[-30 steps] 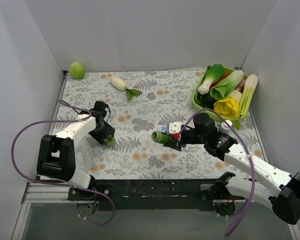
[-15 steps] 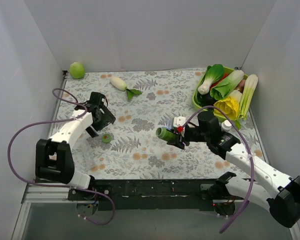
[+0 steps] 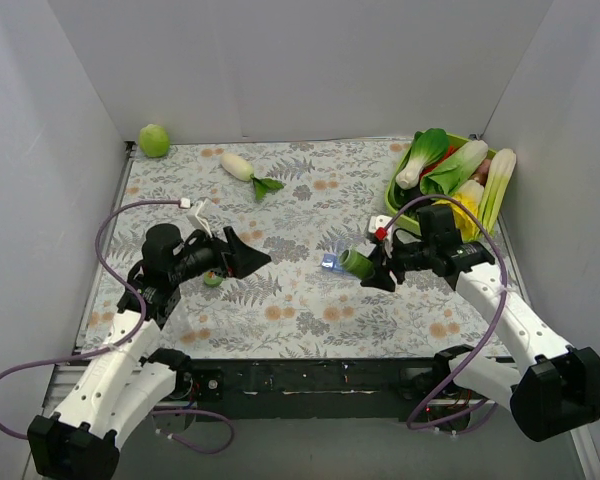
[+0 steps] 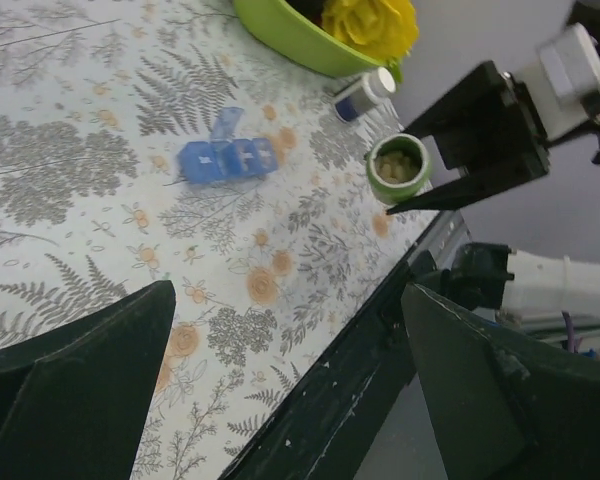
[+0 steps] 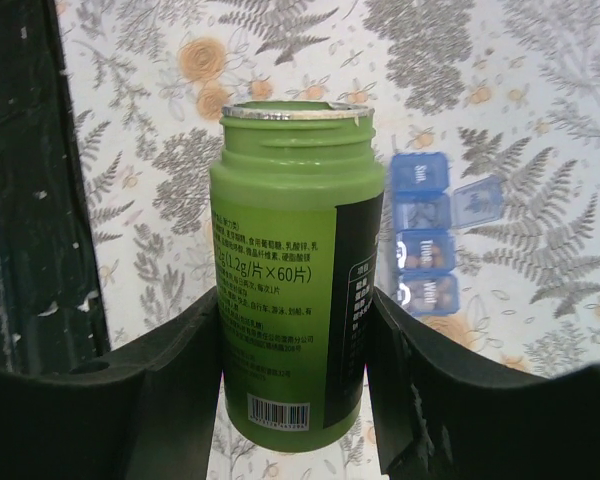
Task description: Sort the pills into containers
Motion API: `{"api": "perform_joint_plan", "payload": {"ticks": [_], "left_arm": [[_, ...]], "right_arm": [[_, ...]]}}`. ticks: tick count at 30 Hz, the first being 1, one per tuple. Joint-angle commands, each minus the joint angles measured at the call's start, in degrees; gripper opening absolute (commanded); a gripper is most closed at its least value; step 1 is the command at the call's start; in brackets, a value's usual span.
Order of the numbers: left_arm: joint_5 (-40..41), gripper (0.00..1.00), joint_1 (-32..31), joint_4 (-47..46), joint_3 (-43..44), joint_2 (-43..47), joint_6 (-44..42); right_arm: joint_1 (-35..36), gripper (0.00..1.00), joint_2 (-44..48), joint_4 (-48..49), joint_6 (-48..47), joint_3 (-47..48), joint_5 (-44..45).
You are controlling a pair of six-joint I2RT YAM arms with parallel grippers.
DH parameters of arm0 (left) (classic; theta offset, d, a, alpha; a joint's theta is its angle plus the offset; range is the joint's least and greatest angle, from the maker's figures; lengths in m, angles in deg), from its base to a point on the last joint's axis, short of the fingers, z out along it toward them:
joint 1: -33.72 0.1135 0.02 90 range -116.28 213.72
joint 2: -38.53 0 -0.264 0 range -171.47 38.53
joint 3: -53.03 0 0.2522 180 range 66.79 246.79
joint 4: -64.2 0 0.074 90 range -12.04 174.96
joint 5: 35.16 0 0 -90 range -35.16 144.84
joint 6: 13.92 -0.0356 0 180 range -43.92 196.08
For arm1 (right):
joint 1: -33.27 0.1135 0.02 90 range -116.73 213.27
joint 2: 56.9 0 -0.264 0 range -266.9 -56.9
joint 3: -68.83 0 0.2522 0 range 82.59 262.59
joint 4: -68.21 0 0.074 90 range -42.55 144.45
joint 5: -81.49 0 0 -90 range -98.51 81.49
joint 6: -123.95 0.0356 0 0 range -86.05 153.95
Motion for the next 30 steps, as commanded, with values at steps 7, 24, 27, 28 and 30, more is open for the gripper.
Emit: {"api": "perform_joint_plan", "payload": {"ticks": [7, 24, 27, 28, 30], "left_arm": [[-3.3, 0.98, -16.58, -21.37, -5.6, 7.11, -5.37], [4.7, 0.98, -21.34, -12.41, -8.77, -5.9, -23.74], [5.66, 0.98, -21.34, -13.64, -9.64, -3.81, -22.43], [5.85, 0.98, -21.43, -13.99, -9.99, -2.57, -22.16], [6.37, 0.98, -21.34, -14.34, -10.87, 1.54, -21.46]], "right_arm": [[-5.51, 0.01, -0.16, -22.79, -19.05, 3.23, -14.37], [-8.17, 0.01, -0.77, -10.14, -15.99, -2.04, -14.05], [-8.17, 0.01, -1.38, 1.09, -4.86, -2.85, -23.04], [-8.08, 0.01, -2.78, 3.38, -1.6, -2.06, -24.29], [-8.08, 0.01, -3.67, 10.83, 8.48, 0.31, -23.18]]}}
